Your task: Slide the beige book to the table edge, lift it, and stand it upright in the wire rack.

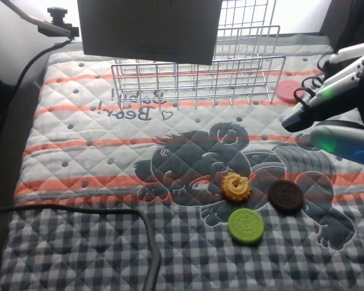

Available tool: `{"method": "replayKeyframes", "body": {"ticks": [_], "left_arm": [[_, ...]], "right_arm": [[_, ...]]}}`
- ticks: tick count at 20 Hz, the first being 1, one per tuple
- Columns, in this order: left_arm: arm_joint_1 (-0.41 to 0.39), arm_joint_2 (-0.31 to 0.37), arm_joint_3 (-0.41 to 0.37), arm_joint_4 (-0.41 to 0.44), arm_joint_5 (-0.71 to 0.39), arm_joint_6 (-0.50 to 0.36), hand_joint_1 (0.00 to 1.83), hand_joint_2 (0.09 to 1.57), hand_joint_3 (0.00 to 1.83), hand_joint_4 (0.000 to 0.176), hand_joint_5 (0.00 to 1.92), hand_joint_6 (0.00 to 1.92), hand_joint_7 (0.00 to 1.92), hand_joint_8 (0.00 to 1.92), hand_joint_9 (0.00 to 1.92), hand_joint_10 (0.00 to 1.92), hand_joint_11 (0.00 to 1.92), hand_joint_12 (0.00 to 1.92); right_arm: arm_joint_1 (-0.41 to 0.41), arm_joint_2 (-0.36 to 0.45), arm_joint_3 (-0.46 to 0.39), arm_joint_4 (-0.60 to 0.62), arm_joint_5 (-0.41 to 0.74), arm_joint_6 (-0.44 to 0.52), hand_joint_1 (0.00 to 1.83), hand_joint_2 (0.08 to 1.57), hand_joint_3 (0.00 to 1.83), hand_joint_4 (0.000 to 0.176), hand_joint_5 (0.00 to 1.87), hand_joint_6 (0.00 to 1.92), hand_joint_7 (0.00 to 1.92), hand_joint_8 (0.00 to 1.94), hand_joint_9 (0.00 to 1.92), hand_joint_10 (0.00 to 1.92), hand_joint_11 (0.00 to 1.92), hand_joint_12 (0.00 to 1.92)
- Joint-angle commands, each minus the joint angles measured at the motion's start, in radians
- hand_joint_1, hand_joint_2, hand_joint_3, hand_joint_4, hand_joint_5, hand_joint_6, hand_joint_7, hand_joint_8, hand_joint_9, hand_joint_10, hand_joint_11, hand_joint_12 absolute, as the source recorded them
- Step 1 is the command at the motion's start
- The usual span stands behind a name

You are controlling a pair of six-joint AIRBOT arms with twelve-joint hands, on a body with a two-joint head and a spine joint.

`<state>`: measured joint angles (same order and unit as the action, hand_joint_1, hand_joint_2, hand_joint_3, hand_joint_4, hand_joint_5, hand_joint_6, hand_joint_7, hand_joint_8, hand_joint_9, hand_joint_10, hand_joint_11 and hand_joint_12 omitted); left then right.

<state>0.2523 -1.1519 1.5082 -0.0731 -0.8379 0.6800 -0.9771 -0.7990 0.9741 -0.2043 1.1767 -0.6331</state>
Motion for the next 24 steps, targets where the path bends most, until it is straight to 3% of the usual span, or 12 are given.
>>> {"method": "replayKeyframes", "body": {"ticks": [1, 4, 8, 13, 17, 19, 21, 24], "left_arm": [[-0.008, 0.004, 0.005, -0.048, -0.148, -0.01, 1.28, 1.07, 0.0, 0.0, 0.96, 0.89, 1.2, 0.77, 1.32, 0.52, 1.07, 1.2], [0.007, 0.001, 0.007, -0.082, -0.175, -0.005, 1.28, 1.06, 0.0, 0.0, 0.98, 0.89, 1.24, 0.67, 1.37, 0.38, 1.08, 1.17], [0.006, -0.003, 0.015, -0.099, -0.182, 0.004, 1.28, 1.06, 0.0, 0.0, 0.99, 0.83, 1.22, 0.74, 1.38, 0.43, 1.06, 1.28], [0.036, -0.017, 0.01, -0.121, -0.209, 0.034, 1.3, 1.04, 0.0, 0.0, 1.05, 0.71, 1.26, 0.71, 1.37, 0.59, 1.09, 1.33], [0.052, -0.023, -0.009, -0.146, -0.243, 0.103, 1.31, 1.01, 0.0, 0.0, 1.12, 0.63, 1.36, 0.51, 1.41, 0.64, 1.14, 1.36], [0.052, -0.023, -0.014, -0.146, -0.25, 0.124, 1.31, 1.01, 0.0, 0.0, 1.12, 0.61, 1.33, 0.59, 1.4, 0.82, 1.18, 1.47], [0.052, -0.023, -0.015, -0.146, -0.261, 0.134, 1.31, 1.01, 0.0, 0.0, 1.12, 0.61, 1.33, 0.58, 1.4, 0.83, 1.17, 1.47], [0.05, -0.022, -0.017, -0.147, -0.279, 0.136, 1.31, 1.02, 0.0, 0.0, 1.12, 0.58, 1.27, 0.72, 1.35, 0.99, 1.15, 1.55]], "right_arm": [[0.008, -0.005, 0.003, 0.029, 0.122, 0.001, 0.02, 1.46, 0.0, 0.0, 1.08, 0.01, 1.09, 0.0, 1.04, 0.0, 0.59, 1.05], [0.008, -0.009, 0.004, 0.029, 0.122, 0.001, 0.01, 1.46, 0.0, 0.0, 1.08, 0.0, 1.09, 0.0, 1.06, 0.01, 0.62, 1.1], [0.006, -0.011, 0.004, 0.029, 0.122, 0.001, 0.0, 1.47, 0.0, 0.0, 1.05, 0.0, 1.07, 0.0, 1.04, 0.0, 0.59, 1.11], [0.0, -0.017, 0.005, 0.029, 0.125, 0.001, 0.09, 1.45, 0.0, 0.0, 1.08, 0.01, 1.09, 0.0, 1.05, 0.0, 0.6, 1.12], [-0.003, -0.025, 0.009, 0.03, 0.136, 0.003, 0.17, 1.44, 0.0, 0.0, 1.08, 0.0, 1.12, 0.01, 1.08, 0.01, 0.66, 1.09], [-0.007, -0.028, 0.011, 0.03, 0.142, 0.008, 0.14, 1.44, 0.0, 0.0, 1.09, 0.01, 1.13, 0.01, 1.08, 0.01, 0.67, 1.07], [-0.01, -0.028, 0.011, 0.031, 0.144, 0.009, 0.15, 1.44, 0.0, 0.0, 1.11, 0.01, 1.14, 0.01, 1.1, 0.01, 0.68, 1.06], [-0.013, -0.028, 0.011, 0.032, 0.148, 0.012, 0.13, 1.43, 0.0, 0.0, 1.07, 0.0, 1.11, 0.0, 1.08, 0.0, 0.66, 1.05]]}}
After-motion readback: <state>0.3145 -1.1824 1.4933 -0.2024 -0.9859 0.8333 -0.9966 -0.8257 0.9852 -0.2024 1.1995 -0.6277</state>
